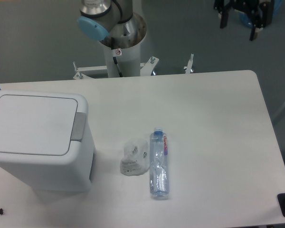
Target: Open the trash can
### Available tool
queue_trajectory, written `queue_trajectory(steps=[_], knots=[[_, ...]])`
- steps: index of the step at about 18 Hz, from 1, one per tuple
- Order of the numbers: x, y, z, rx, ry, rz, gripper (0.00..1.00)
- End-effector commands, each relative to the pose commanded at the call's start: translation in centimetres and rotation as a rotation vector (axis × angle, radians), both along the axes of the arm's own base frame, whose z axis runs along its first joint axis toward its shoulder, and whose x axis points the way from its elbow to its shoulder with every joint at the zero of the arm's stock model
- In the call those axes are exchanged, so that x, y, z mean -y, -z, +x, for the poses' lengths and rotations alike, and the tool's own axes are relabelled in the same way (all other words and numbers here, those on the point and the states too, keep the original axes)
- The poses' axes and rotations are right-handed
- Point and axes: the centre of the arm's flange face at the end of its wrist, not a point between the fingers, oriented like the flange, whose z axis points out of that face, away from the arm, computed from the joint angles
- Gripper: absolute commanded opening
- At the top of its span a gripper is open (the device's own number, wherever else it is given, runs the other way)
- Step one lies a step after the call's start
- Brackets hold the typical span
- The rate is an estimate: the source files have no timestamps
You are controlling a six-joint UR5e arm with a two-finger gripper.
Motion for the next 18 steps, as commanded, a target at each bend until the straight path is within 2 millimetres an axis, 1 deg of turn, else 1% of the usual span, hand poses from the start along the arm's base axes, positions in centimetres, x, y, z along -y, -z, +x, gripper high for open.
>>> queue_trajectory(steps=[4,6,8,10,14,17,18], knots=[[-0.3,-0.2,0.5,-0.003,0.009,0.001,1.00],[-1.5,-0.2,1.0,-0.002,0.031,0.002,1.00],[-2.3,-0.3,1.6,0.015,-0.017,0.017,1.00],[-4.2,-0.3,2.5,0.046,-0.078,0.045,1.00],[-6.6,-0.4,3.8,0.078,-0.175,0.072,1.00],[-9.0,-0.2,5.0,0.112,-0.249,0.093,1.00],[-10.1,0.0,5.4,0.120,-0.270,0.103,1.00]])
